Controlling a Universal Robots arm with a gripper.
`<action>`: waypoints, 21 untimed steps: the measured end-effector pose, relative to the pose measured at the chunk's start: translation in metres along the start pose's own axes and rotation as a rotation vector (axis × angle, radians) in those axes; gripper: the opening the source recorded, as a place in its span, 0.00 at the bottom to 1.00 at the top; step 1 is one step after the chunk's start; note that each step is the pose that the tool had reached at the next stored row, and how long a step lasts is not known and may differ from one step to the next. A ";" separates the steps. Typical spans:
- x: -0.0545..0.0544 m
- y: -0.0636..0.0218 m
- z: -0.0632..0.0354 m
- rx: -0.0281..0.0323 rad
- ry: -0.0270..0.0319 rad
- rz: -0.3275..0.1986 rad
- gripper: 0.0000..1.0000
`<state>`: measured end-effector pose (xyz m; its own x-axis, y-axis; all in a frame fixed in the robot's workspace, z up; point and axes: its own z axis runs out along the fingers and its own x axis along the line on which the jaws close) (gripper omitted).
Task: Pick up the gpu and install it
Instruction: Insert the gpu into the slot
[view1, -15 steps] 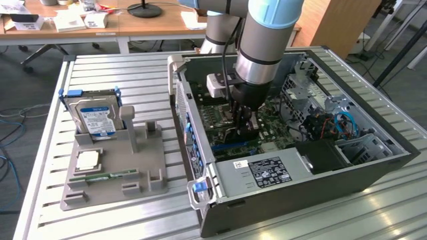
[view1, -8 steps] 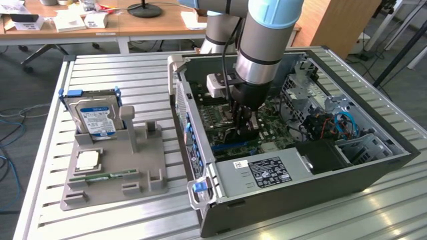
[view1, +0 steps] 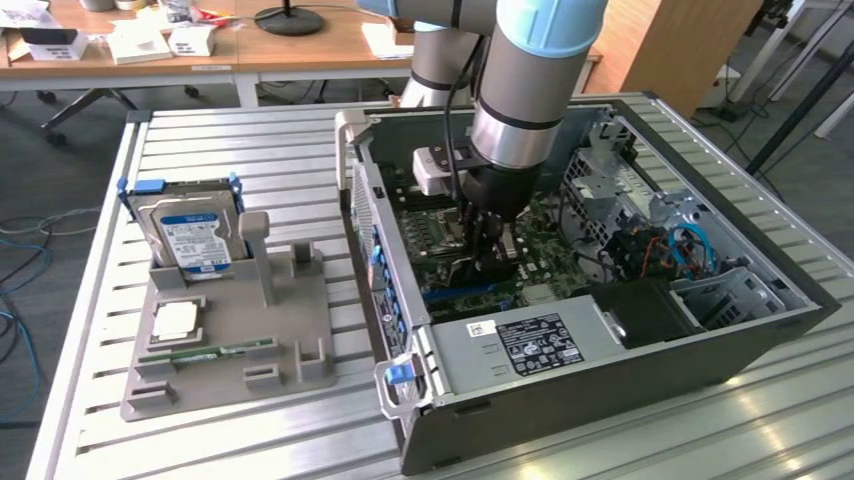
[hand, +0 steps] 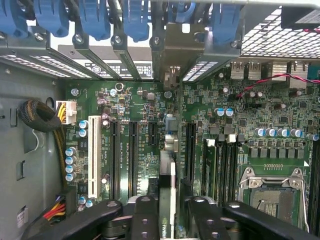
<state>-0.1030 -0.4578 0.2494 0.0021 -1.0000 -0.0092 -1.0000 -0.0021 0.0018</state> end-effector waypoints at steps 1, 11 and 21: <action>0.000 0.0000 0.0000 0.0001 0.0000 0.000 0.33; 0.000 0.0000 0.0000 0.0001 0.0000 0.000 0.33; 0.000 0.0000 -0.0146 0.0002 -0.0001 0.000 0.33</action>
<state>-0.1030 -0.4578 0.2640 0.0021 -1.0000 -0.0093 -1.0000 -0.0021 0.0016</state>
